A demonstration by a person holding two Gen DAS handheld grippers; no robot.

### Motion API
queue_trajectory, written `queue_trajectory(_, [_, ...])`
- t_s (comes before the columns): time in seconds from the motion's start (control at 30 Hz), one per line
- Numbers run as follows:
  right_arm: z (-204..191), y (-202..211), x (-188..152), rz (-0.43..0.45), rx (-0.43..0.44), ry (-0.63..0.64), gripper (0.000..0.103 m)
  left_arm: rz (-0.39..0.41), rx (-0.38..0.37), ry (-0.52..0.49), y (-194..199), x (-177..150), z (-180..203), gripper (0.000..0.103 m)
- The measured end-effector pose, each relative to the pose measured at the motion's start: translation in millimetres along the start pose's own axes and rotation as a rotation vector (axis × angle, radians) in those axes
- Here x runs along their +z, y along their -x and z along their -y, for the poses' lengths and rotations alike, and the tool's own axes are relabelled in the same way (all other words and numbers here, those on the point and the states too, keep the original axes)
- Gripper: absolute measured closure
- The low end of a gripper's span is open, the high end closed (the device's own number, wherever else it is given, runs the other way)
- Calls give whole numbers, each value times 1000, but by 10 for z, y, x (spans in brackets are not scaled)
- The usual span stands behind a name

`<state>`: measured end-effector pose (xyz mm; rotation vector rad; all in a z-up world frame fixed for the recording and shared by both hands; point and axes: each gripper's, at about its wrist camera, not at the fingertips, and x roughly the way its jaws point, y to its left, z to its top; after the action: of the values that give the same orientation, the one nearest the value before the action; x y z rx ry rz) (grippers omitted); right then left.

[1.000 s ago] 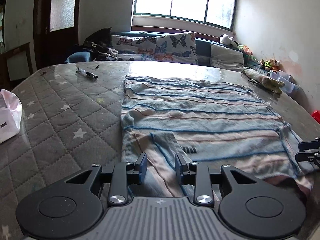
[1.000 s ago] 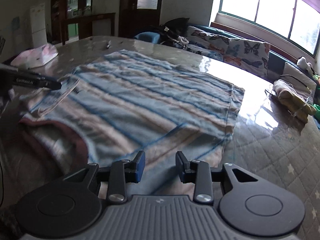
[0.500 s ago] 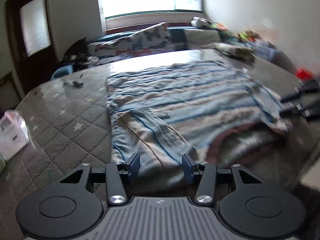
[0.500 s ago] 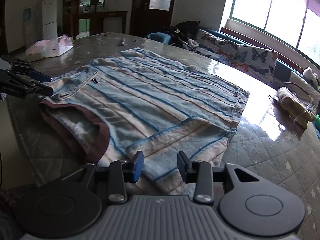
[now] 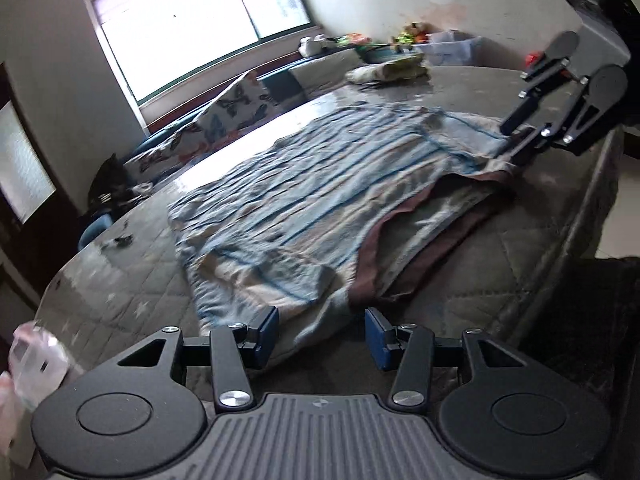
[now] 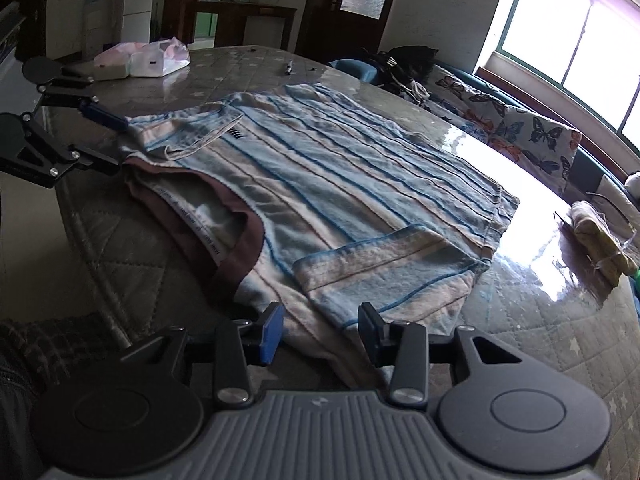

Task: Fold clothes
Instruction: 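Grasp the maroon-trimmed towel edge with the right gripper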

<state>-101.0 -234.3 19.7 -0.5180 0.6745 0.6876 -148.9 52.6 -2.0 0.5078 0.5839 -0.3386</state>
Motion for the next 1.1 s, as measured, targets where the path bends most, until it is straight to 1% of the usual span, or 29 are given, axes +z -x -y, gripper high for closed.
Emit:
queue_trajectory(0.13, [-61,4,3,-1,6,28,60,24,-11,-66,-45,3,84,53])
queue_trajectory(0.2, [-80,2,6,-3,7,39,60,38,-20,-83,-50,5,99,57])
queue_trajectory(0.27, [-111,-5,13,-4,6,59,59,50,-33,-82,-47,7,95,69])
queue_trajectory(0.3, [-125,-8,16,-4,8,68,58,56,-39,-80,-46,8,91,73])
queue_trajectory(0.33, [-138,-6,16,-4,12,76,56,63,-44,-77,-44,10,86,81])
queue_trajectory(0.47, [-191,0,16,-5,27,108,55,84,-41,-28,-35,65,23,88])
queue_trajectory(0.53, [-215,0,14,-6,33,121,55,84,-51,39,-53,118,-75,89])
queue_trajectory(0.63, [-260,-13,15,2,35,144,53,89,-54,105,-86,202,-199,90])
queue_trajectory(0.83, [-310,-92,35,36,19,167,52,71,-77,191,-207,336,-363,92])
queue_trajectory(0.9, [-305,-134,57,45,6,157,55,63,-81,213,-240,349,-401,99])
queue_trajectory(0.93, [-294,-153,72,48,7,147,57,59,-82,223,-256,355,-420,99])
queue_trajectory(0.97, [-280,-171,88,50,9,136,65,54,-82,229,-267,347,-432,98])
queue_trajectory(1.0, [-256,-184,105,52,17,120,71,50,-83,229,-274,336,-435,98])
queue_trajectory(1.03, [-227,-194,123,50,28,101,80,45,-80,224,-272,319,-427,98])
queue_trajectory(1.07, [-194,-199,141,51,38,79,84,40,-79,214,-261,294,-411,95])
queue_trajectory(1.1, [-160,-202,160,53,46,57,86,39,-80,205,-242,267,-396,94])
